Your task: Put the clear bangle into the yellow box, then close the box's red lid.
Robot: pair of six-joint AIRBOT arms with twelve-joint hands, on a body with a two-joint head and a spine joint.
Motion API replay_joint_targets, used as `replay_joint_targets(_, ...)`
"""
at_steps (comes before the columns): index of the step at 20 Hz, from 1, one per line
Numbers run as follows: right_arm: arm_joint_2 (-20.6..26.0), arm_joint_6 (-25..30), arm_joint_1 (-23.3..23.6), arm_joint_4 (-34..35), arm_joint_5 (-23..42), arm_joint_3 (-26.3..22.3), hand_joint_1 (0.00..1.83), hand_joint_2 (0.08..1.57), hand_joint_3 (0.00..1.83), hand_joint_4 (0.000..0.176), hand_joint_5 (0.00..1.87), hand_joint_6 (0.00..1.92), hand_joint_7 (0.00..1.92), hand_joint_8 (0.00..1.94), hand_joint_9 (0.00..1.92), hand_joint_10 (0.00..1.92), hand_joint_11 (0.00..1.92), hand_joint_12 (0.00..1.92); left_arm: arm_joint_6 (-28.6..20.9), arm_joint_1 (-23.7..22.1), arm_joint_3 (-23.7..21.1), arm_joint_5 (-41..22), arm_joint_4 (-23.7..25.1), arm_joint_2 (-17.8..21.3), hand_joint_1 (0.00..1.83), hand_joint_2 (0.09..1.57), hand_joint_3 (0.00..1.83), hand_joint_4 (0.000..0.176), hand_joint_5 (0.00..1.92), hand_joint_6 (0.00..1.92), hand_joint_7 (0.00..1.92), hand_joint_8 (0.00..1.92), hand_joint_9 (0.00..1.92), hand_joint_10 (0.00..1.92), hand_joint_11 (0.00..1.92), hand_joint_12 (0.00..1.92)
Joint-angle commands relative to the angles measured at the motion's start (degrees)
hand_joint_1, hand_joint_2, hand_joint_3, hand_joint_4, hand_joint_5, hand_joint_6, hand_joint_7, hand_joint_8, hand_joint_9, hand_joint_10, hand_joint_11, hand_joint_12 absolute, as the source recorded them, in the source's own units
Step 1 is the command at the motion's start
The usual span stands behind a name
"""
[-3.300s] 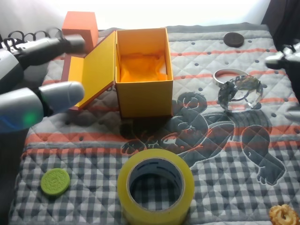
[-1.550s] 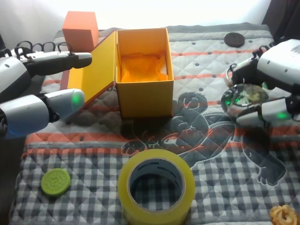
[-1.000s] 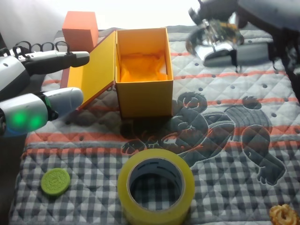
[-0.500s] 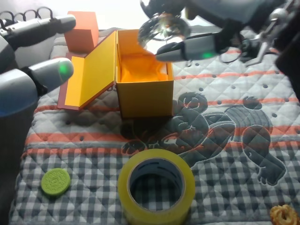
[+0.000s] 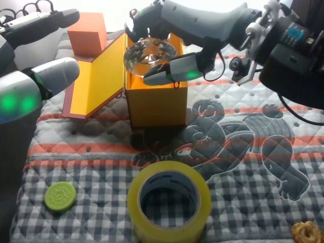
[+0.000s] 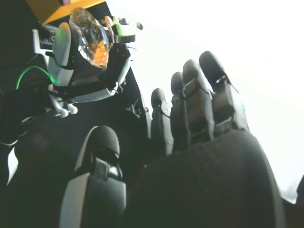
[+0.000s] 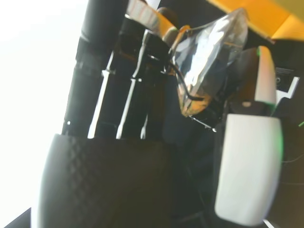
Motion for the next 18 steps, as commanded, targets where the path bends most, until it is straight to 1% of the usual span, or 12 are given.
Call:
replay_joint_targets(1,0.2,0.5,1.4,1.3,8.7,0.2,1.28,1.07,0.00,0.000,0.96,0.87,1.22,0.72,1.51,0.00,1.29,0.68,-0.3,-0.8,0.4,-7.2,0.7,-0.1,0.30,1.25,0.00,0.115,0.36,0.00,0.33,0.00,0.35,0.01,0.00,1.02)
replay_joint_targets(5,-0.1,0.5,1.1,1.4,8.1,0.4,1.27,1.07,0.00,0.000,0.99,0.80,1.18,0.82,1.51,0.00,1.12,1.15,-0.4,-0.8,0.5,-7.1,0.3,-0.2,0.30,1.26,0.00,0.103,0.37,0.00,0.32,0.00,0.34,0.00,0.00,0.97)
replay_joint_targets(6,-0.1,0.5,0.9,1.5,8.1,0.4,1.17,1.11,0.00,0.000,0.99,0.92,1.19,0.49,1.50,0.01,1.03,1.32,-0.4,-0.8,0.5,-7.1,0.3,-0.3,0.31,1.26,0.00,0.102,0.37,0.00,0.32,0.00,0.34,0.00,0.00,0.96)
replay_joint_targets(8,-0.1,0.5,0.6,1.7,8.2,0.3,1.09,1.14,0.00,0.000,0.93,1.04,1.20,0.28,1.46,0.00,0.91,1.51,-0.4,-0.8,0.5,-7.0,0.2,-0.3,0.30,1.26,0.00,0.107,0.37,0.00,0.32,0.00,0.34,0.00,0.00,0.97)
replay_joint_targets(9,-0.1,0.5,0.2,2.0,8.1,0.3,0.96,1.18,0.00,0.149,0.84,1.19,1.14,0.15,1.36,0.00,0.74,1.69,-0.4,-0.8,0.6,-6.9,0.2,-0.3,0.31,1.26,0.00,0.099,0.38,0.00,0.32,0.00,0.35,0.00,0.00,0.98)
replay_joint_targets(10,-0.1,0.5,0.1,2.1,8.1,0.3,0.81,1.11,0.00,0.000,0.77,0.54,1.10,0.10,1.31,0.00,0.68,1.73,-0.4,-0.8,0.6,-6.9,0.2,-0.3,0.32,1.26,0.00,0.102,0.39,0.00,0.33,0.01,0.36,0.01,0.00,0.99)
replay_joint_targets(11,-0.1,0.5,0.0,2.2,8.1,0.3,0.81,1.11,0.00,0.000,0.77,0.54,1.10,0.10,1.31,0.00,0.68,1.73,-0.4,-0.8,0.6,-6.9,0.2,-0.3,0.32,1.26,0.00,0.102,0.39,0.00,0.33,0.01,0.36,0.01,0.00,0.99)
replay_joint_targets(12,0.0,0.5,-0.2,2.3,8.1,0.3,0.53,1.07,0.00,0.000,0.64,0.06,1.01,0.03,1.20,0.00,0.66,1.56,-0.4,-0.8,0.6,-6.9,0.2,-0.3,0.30,1.26,0.00,0.110,0.38,0.00,0.33,0.00,0.36,0.01,0.00,0.98)
replay_joint_targets(15,0.2,0.5,-0.2,2.3,7.7,0.4,0.09,1.07,0.00,0.000,0.30,0.00,0.40,0.00,0.59,0.00,0.34,1.31,-0.4,-0.9,0.6,-6.8,0.2,-0.3,0.32,1.26,0.00,0.102,0.39,0.00,0.34,0.00,0.36,0.00,0.00,0.94)
replay_joint_targets(16,0.3,0.5,-0.2,2.3,7.3,0.5,0.09,1.07,0.00,0.000,0.30,0.00,0.40,0.00,0.59,0.00,0.34,1.31,-0.4,-1.0,0.6,-6.8,0.2,-0.4,0.32,1.26,0.00,0.102,0.39,0.00,0.34,0.00,0.36,0.00,0.00,0.94)
replay_joint_targets(17,0.3,0.5,-0.2,2.3,7.0,0.6,0.00,1.04,0.00,0.000,0.11,0.00,0.43,0.01,0.61,0.03,0.14,1.64,-0.4,-1.0,0.6,-6.8,0.2,-0.4,0.32,1.26,0.00,0.103,0.40,0.00,0.36,0.00,0.37,0.00,0.00,1.00)
replay_joint_targets(18,0.4,0.5,-0.2,2.3,6.8,0.6,0.00,1.03,0.00,0.000,0.08,0.00,0.42,0.01,0.55,0.01,0.03,1.65,-0.4,-1.1,0.6,-6.8,0.2,-0.4,0.31,1.26,0.00,0.106,0.40,0.00,0.36,0.00,0.37,0.00,0.00,1.02)
